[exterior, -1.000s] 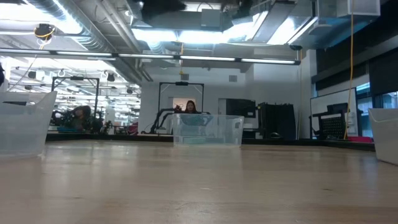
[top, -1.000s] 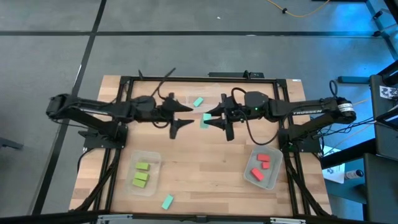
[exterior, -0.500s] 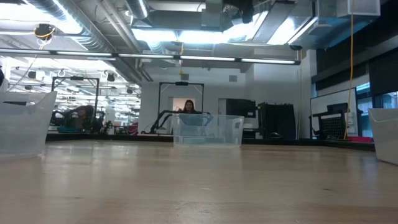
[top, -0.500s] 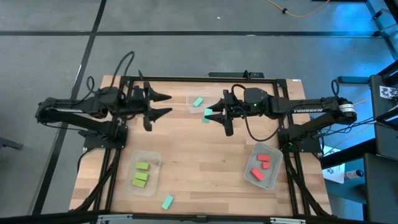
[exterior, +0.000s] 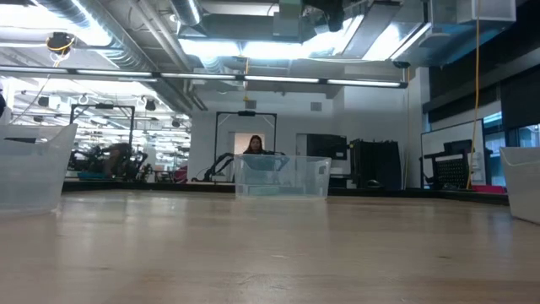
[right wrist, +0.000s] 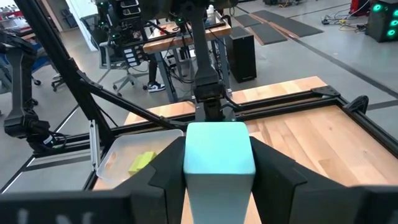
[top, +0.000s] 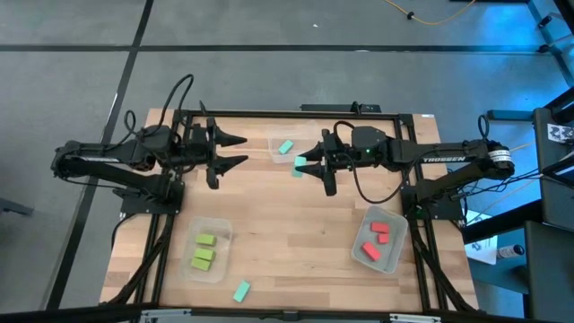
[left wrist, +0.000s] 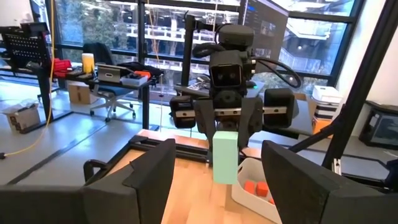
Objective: Sort & place blocks by color
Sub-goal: Put the top blue block into the top transparent bin
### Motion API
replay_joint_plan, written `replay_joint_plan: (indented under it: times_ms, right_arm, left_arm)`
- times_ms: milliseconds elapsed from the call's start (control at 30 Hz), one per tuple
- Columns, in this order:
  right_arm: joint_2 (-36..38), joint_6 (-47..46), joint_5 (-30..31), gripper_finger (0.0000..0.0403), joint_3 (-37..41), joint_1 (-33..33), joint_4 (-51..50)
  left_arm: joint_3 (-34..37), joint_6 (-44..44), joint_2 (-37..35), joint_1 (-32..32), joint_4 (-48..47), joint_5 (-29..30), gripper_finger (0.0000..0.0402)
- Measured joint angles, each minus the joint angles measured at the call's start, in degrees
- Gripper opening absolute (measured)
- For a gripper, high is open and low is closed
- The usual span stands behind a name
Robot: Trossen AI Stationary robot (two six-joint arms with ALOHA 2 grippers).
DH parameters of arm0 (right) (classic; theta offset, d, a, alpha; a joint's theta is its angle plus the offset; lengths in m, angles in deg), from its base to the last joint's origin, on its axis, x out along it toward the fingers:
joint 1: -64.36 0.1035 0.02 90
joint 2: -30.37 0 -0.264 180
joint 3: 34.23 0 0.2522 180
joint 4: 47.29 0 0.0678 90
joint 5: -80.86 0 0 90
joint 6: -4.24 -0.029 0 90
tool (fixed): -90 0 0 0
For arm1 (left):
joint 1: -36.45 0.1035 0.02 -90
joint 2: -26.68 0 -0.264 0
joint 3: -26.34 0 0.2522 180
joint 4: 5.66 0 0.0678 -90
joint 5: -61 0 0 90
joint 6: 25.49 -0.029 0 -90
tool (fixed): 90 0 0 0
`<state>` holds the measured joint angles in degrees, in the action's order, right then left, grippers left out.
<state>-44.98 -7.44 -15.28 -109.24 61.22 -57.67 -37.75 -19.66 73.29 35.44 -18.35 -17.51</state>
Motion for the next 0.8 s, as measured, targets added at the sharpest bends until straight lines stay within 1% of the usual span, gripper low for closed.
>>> replay_joint_plan:
  times_ms: [267, 800]
  right_arm:
    - [0.0, -0.2, -1.5, 0.0141, 0.0, 0.0, -0.3]
    - [0.0, -0.1, -1.5, 0.0141, 0.0, 0.0, -2.2]
  left_arm:
    - [0.0, 0.1, 0.0, 0.0, 1.3, 0.0, 0.0229]
    - [0.0, 1.3, 0.0, 0.0, 1.6, 0.0, 0.0229]
